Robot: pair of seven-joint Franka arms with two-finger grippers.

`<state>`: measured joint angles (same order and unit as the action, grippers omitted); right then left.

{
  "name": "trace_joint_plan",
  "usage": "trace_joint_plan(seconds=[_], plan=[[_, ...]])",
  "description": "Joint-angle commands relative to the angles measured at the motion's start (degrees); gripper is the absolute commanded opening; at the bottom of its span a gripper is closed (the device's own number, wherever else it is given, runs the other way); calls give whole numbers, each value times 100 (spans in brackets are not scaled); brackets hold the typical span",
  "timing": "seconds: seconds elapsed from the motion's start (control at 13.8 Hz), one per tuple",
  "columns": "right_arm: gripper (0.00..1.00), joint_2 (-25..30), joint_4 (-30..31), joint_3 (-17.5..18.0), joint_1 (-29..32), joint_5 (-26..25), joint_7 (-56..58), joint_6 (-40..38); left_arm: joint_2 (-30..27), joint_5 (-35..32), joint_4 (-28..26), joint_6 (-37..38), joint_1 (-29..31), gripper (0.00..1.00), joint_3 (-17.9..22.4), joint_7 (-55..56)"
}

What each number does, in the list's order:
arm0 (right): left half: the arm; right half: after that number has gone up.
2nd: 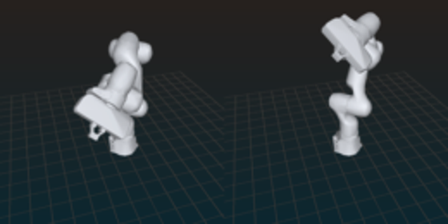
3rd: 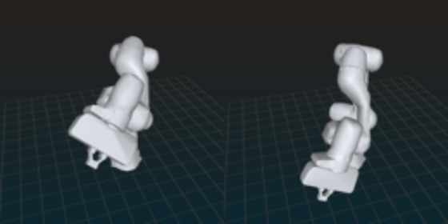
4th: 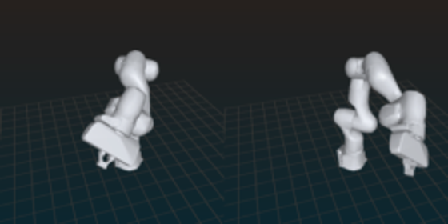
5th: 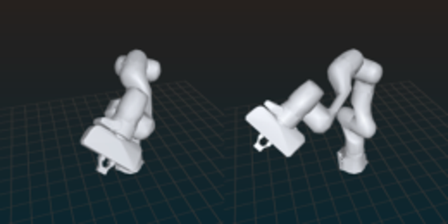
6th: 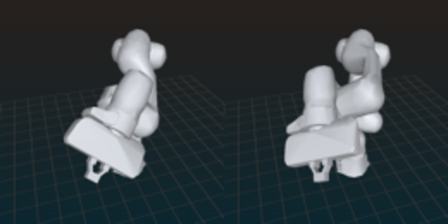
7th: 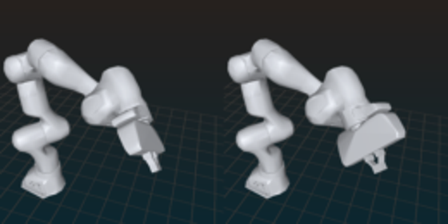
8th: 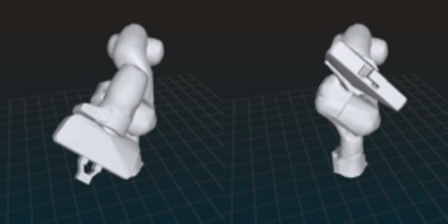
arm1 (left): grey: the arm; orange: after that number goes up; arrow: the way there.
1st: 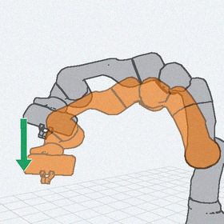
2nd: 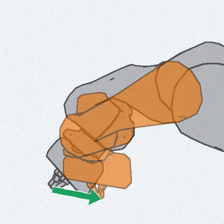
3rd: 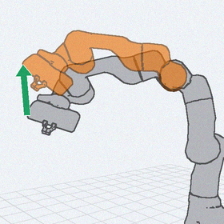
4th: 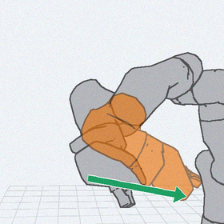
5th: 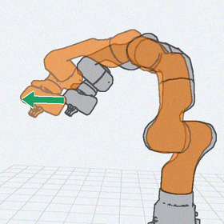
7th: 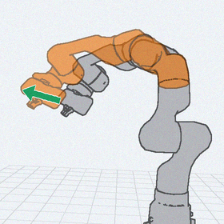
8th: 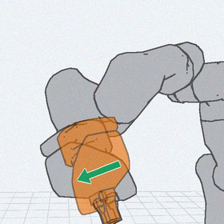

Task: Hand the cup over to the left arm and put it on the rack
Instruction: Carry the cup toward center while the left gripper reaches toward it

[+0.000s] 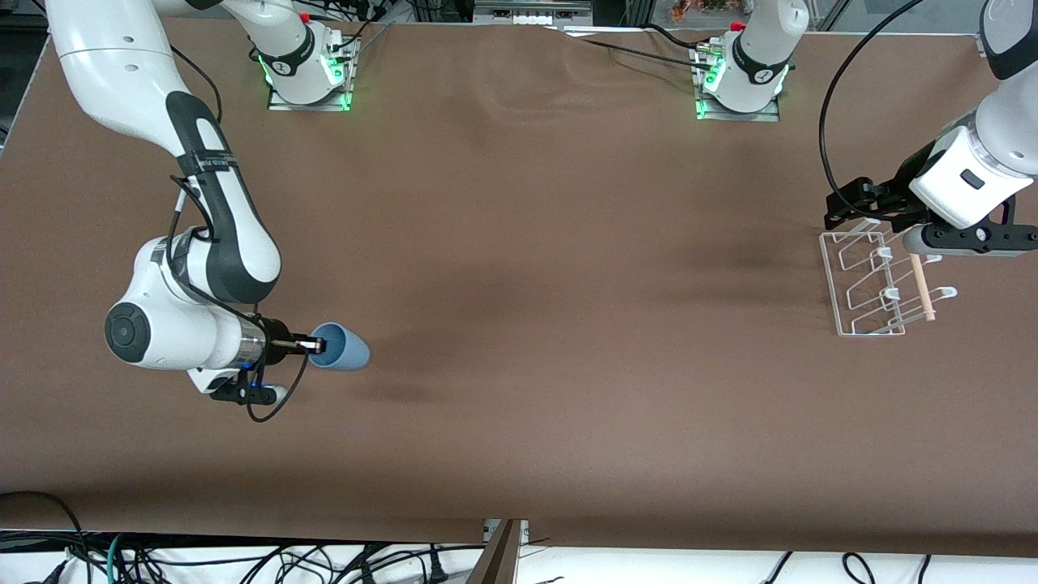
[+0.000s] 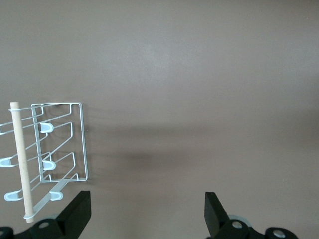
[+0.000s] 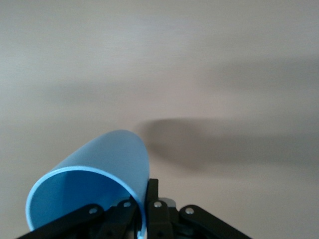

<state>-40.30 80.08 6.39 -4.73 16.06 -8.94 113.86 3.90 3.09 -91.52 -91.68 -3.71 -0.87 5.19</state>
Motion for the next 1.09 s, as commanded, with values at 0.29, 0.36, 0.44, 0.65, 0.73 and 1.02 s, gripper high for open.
trace_joint_plan(seconds=[0.29,0.36,0.44,0.65,0.73,1.02], plan=[[0,-4,-370,908,-150,995,-1768,267,154,94,55,71,-42,100,-10,17],[0,-4,-379,917,-325,996,-1900,503,190,243,55,80,-60,100,-19,17],[0,-13,-379,917,-492,1004,-2110,758,234,497,47,72,-112,100,-19,9],[0,-162,-554,917,-958,1520,-2656,1453,637,1113,125,-25,-279,100,-19,-621],[0,-197,-633,908,-1090,1749,-2779,1559,769,1228,308,-69,-375,100,-19,-1007],[0,-312,-765,908,-1670,2252,-3052,2025,1016,1615,495,-532,-683,100,-19,-2947]])
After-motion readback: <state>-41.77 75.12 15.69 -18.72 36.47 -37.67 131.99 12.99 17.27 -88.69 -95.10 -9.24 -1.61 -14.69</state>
